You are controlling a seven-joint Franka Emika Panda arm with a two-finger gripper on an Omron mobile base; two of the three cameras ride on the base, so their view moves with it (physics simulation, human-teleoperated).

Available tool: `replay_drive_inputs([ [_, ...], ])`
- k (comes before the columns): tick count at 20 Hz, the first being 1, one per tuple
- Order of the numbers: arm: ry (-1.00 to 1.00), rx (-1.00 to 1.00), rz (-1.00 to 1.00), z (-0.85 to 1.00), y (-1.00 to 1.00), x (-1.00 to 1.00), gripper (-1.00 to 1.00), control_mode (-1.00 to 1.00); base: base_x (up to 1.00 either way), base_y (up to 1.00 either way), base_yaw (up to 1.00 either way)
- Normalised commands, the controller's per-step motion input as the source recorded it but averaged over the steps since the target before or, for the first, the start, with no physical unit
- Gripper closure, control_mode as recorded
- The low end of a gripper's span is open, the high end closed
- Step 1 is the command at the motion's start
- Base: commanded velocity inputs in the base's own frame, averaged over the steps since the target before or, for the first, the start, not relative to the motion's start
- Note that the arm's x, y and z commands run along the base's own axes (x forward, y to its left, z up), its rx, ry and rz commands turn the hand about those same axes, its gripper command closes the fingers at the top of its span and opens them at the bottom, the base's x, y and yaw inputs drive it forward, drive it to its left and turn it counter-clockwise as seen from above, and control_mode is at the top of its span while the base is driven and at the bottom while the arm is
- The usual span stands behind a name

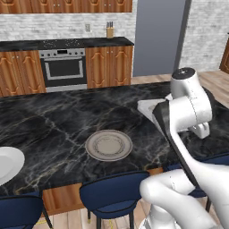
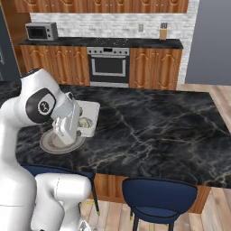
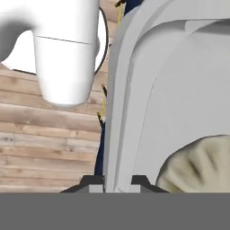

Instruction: Place two dumplings into each of the tupperware containers and then place the containers in the fridge.

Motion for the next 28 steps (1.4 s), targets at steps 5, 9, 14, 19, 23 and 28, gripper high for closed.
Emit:
replay_drive_inputs([
  [5,0.01,0.0,-0.03,0.34,0.02,-0.37,1.0,-1.0,0.0,0.0,0.0],
  [9,0.0,0.0,-0.02,0.0,0.0,-0.4,1.0,-1.0,0.0,0.0,0.0],
  [14,0.0,-0.04,-0.04,0.03,-0.01,-0.33,1.0,-1.0,0.0,0.0,0.0],
  [19,0.0,-0.05,-0.03,0.09,-0.07,-0.31,1.0,-1.0,0.0,0.0,0.0],
  [23,0.0,0.0,0.0,0.22,-0.46,-0.25,1.0,-1.0,0.0,0.0,0.0],
  [28,0.0,0.0,-0.01,0.07,-0.18,-0.14,1.0,-1.0,0.0,0.0,0.0],
])
